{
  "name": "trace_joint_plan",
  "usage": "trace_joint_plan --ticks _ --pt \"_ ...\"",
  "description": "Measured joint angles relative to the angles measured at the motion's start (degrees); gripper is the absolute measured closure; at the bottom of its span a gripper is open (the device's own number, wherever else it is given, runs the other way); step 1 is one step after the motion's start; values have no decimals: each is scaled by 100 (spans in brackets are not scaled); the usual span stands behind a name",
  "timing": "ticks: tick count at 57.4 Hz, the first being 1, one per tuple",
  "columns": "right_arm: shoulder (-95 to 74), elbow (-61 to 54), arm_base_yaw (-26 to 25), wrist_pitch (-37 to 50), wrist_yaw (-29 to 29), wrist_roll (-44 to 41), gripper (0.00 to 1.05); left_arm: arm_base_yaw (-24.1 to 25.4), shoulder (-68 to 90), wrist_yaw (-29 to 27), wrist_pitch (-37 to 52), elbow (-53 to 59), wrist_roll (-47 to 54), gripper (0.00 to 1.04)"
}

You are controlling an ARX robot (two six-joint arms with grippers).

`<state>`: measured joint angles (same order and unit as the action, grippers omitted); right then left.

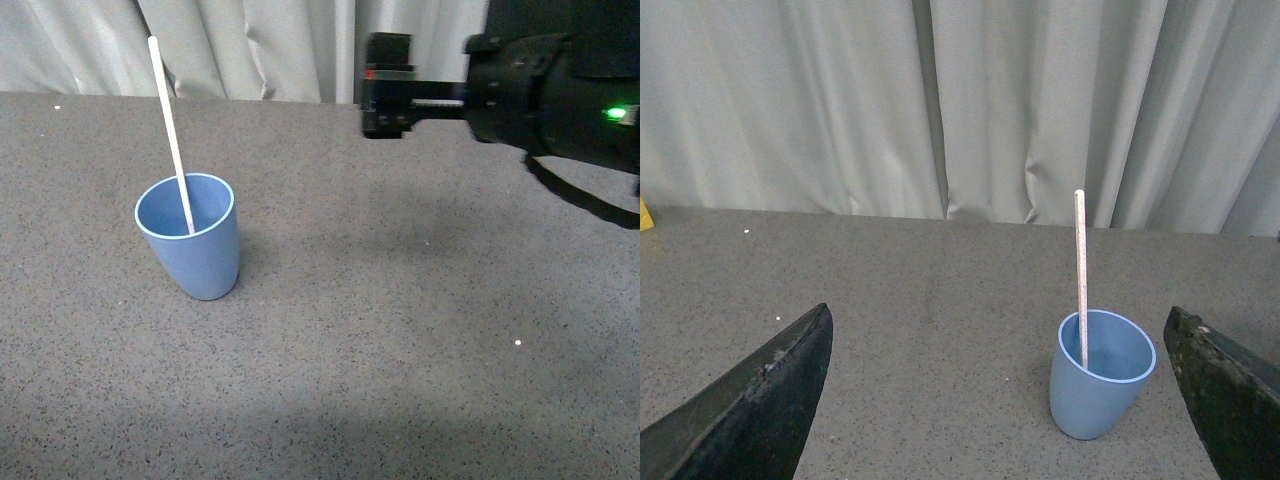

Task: Transfer chopsticks to blue cup

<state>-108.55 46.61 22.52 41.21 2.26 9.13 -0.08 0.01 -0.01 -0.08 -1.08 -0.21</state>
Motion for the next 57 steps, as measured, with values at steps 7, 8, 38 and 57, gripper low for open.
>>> trace_joint_plan --ticks 7,8,38,57 --pt "789 -651 -435 -57 186 -348 9 0 0 0 0 0 0 7" --pt "1010 -793 -518 -129 267 -426 9 0 0 0 0 0 -2 7" --pt "5226 -3084 -70 -1690 1711 -494 9 0 0 0 0 0 -2 7" --pt "7613 -3639 957 -3821 2852 -229 9 0 0 0 0 0 0 7"
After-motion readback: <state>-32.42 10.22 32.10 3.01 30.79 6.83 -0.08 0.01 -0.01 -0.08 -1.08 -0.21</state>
